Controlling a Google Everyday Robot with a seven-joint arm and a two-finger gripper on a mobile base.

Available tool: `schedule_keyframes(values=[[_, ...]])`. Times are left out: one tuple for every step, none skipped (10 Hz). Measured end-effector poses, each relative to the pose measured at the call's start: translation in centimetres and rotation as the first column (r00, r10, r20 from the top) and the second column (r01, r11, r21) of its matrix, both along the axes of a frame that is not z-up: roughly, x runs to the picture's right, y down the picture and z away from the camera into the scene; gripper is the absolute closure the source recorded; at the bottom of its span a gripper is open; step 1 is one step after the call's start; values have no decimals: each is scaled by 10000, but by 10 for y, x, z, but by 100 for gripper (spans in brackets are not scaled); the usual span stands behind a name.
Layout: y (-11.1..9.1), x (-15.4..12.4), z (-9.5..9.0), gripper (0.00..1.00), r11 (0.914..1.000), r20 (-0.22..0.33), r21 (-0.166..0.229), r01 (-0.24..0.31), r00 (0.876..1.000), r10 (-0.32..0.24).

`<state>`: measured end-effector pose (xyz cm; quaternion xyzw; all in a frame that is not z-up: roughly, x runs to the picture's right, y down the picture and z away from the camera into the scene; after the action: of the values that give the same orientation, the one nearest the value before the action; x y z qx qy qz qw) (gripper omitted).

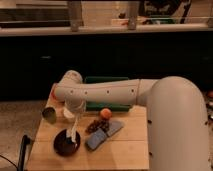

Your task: Wipe purple bowl with brush

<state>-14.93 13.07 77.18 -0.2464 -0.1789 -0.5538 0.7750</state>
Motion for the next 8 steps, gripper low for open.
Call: schedule_keyframes(values=[[-3, -10, 2, 100, 9999, 107, 53, 117, 9999, -118], [-2, -23, 3, 100, 9995, 281, 59, 294, 9992, -296], [-1, -35, 3, 100, 9989, 462, 93, 467, 9978, -471], [1, -51, 0, 100, 9972, 750, 141, 731, 9944, -739], [4, -57, -2, 100, 9965, 960, 123, 829, 9919, -837], [8, -63, -6, 100, 9951, 1237, 143, 976, 9874, -986], [12, -65, -11, 100, 9938, 1442, 134, 1108, 9832, -1115], [22, -66, -18, 100, 9920, 1660, 20, 1265, 9782, -1251]])
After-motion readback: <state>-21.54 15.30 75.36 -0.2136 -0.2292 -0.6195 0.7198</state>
